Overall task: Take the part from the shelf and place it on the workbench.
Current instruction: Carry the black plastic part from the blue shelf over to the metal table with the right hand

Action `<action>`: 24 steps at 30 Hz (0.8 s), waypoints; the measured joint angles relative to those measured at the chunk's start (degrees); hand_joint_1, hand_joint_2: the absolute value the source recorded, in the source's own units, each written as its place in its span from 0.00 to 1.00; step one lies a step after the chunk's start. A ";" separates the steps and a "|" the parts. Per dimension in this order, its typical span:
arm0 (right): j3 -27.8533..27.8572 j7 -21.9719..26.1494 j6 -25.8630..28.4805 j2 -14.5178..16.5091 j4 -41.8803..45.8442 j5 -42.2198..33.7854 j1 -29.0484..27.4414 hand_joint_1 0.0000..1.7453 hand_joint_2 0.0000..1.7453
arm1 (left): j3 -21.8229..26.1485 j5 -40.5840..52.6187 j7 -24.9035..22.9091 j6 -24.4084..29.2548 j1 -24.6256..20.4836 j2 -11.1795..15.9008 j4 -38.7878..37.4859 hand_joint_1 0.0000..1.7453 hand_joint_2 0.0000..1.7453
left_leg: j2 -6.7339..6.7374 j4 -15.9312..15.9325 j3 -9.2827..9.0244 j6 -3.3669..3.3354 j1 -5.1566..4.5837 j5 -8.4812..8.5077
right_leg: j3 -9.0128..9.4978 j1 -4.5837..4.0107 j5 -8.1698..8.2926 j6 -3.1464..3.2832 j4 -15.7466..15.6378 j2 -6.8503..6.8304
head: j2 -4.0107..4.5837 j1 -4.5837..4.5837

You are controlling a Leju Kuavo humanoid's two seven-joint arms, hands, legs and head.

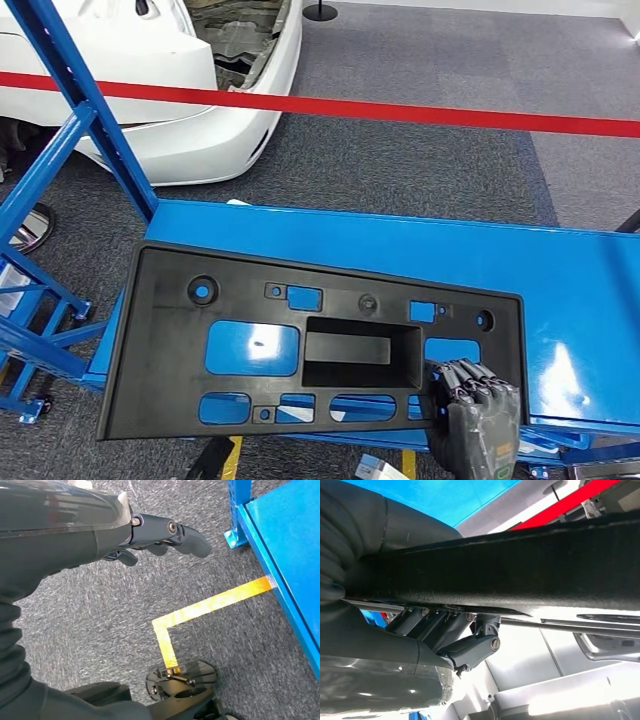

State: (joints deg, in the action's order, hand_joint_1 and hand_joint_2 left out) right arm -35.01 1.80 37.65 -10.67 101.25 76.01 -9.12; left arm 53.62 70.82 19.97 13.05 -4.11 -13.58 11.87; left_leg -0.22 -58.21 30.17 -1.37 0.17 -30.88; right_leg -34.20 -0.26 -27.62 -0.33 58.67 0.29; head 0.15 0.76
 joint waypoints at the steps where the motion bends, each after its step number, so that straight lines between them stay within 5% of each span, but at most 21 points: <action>1: 0.00 -0.17 0.02 0.11 -0.11 -0.21 -0.02 1.00 1.00 | 0.00 0.03 -0.06 0.25 -0.01 -0.01 0.00 0.00 1.00 | 0.00 -0.04 0.01 -0.02 -0.04 -0.01 | 0.00 0.05 0.01 -0.02 -0.02 0.00 | 0.01 0.00; 6: 0.00 -0.86 0.12 0.74 -0.76 -1.15 -0.17 1.00 1.00 | 0.00 0.55 -0.55 1.17 0.00 -0.01 0.00 0.00 1.00 | 0.00 -0.15 0.02 -0.18 -0.34 -0.07 | 0.01 0.41 0.12 -0.24 -0.10 0.00 | -0.01 0.02; 10: 0.00 -1.37 0.33 1.16 -1.02 -1.83 -0.48 1.00 1.00 | 0.00 0.70 -0.78 1.55 -0.03 -0.07 0.00 0.00 1.00 | 0.13 0.44 -0.15 -1.02 -0.17 0.82 | -0.02 0.62 -0.03 -1.06 0.06 0.03 | 0.00 0.03; 12: -0.02 -1.58 0.50 1.22 -1.11 -2.02 -0.62 1.00 1.00 | 0.00 0.74 -0.85 1.62 -0.08 -0.12 0.00 0.00 1.00 | 0.31 0.98 -0.24 -1.40 0.35 1.34 | -1.24 0.71 -2.78 -1.66 3.43 0.01 | 0.00 -0.03; 14: -0.05 -1.70 0.67 1.22 -1.33 -2.31 -0.85 1.00 1.00 | 0.00 0.77 -0.93 1.66 0.00 -0.12 0.00 0.00 1.00 | 0.43 1.00 -0.19 -1.47 0.54 1.44 | -3.93 1.05 -6.62 -2.35 10.66 -0.02 | -0.01 -0.07; 16: -0.08 -1.76 0.73 1.22 -1.58 -2.57 -1.11 1.00 1.00 | 0.00 0.76 -1.00 1.66 0.09 -0.12 0.00 0.00 1.00 | 0.51 0.96 -0.19 -1.39 0.71 1.45 | -5.37 1.46 -7.57 -2.90 15.08 -0.04 | -0.01 -0.07; 17: -0.08 -1.78 0.73 1.22 -1.68 -2.63 -1.16 1.00 1.00 | 0.00 0.76 -1.02 1.65 0.09 -0.12 0.00 0.00 1.00 | 0.51 0.91 -0.22 -1.28 0.84 1.43 | -4.65 1.63 -6.35 -3.10 14.10 -0.06 | -0.01 -0.07; 20: -0.10 -1.80 0.79 1.22 -1.80 -2.68 -1.17 1.00 1.00 | 0.00 0.76 -1.03 1.64 0.00 -0.14 0.00 0.00 1.00 | 0.42 0.56 -0.19 -0.38 1.19 1.21 | 0.89 1.84 -1.33 -3.25 3.45 -0.02 | 0.00 -0.08; 24: -0.08 -1.82 0.91 1.23 -1.82 -2.86 -1.20 1.00 1.00 | 0.00 0.86 -1.08 1.66 -0.05 -0.20 0.00 0.00 1.00 | 0.31 0.40 0.29 1.19 1.15 1.55 | 2.22 1.39 -0.81 -1.82 -0.30 0.12 | 0.00 -0.07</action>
State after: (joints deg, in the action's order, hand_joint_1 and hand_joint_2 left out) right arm -35.10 -0.03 38.57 -9.43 99.43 73.14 -10.32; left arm 53.62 71.67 18.89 14.71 -4.16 -13.78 11.87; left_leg 0.09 -57.81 30.47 -0.18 1.32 -29.33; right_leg -31.98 1.13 -28.43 -2.16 58.37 0.41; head 0.15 0.69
